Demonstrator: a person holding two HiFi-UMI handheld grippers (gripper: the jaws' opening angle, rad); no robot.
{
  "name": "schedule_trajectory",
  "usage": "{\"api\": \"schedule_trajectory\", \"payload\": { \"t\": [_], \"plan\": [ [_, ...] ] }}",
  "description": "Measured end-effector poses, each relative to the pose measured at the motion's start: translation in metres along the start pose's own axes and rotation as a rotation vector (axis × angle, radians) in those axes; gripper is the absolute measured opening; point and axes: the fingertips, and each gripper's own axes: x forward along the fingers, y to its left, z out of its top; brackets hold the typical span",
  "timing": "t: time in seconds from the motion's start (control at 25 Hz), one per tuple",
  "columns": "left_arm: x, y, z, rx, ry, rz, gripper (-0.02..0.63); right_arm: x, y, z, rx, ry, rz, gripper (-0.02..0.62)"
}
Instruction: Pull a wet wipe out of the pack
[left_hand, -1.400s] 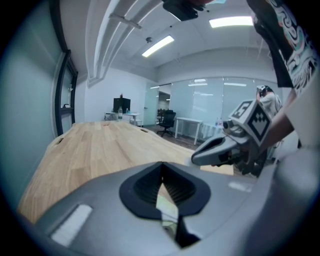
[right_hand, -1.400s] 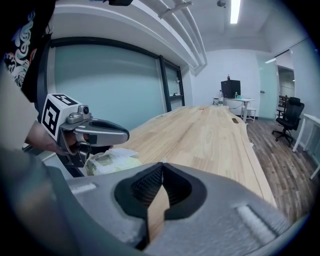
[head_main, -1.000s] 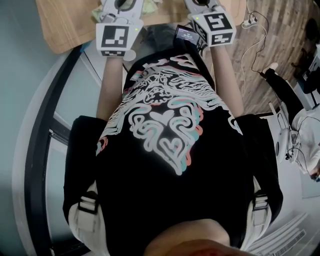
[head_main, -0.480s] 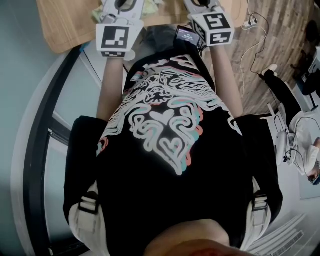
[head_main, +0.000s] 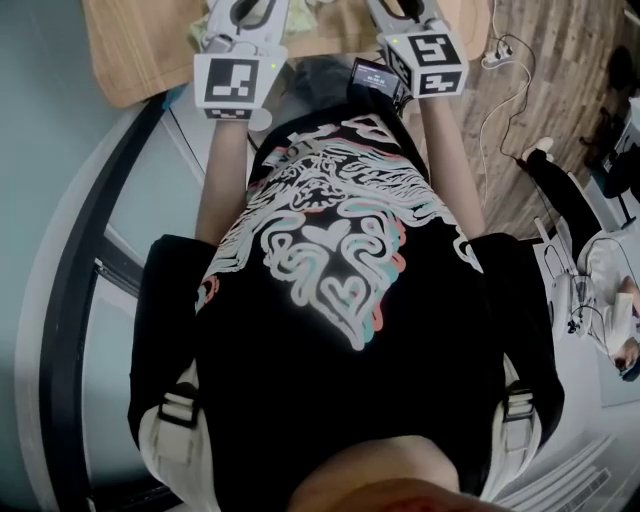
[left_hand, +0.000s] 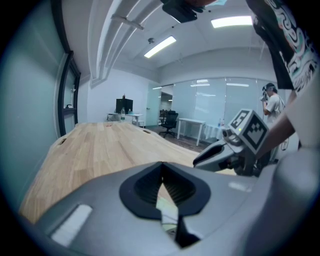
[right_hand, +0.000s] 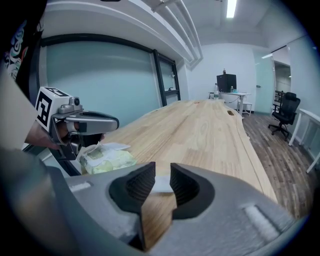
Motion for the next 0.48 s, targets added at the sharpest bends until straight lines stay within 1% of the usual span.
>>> {"api": "schedule_trajectory", "payload": {
  "t": [0.12,0.28,0.4,0.48],
  "plan": [
    [-0.003,0.0,0.006,0.009,-0.012,0.007,-0.012,-0.005,-0.001,0.009,-0.012,-0.023,-0.008,0.091],
    [-0.011,0.0,0.019,0.021,-0.03,0.015,-0.012,-0.02,0.002,0.03,-0.05,-0.085,-0.015,0.086],
    [-0.014,0.0,0.03,0.037,-0.05,0.018,-0.012,-0.029,-0.001,0.045,-0.074,-0.128,-0.05,0.08],
    [-0.018,-0.002,0.038,0.047,-0.06,0.02,-0.012,-0.039,-0.002,0.052,-0.088,-0.149,-0.073,0.003]
  ]
}}
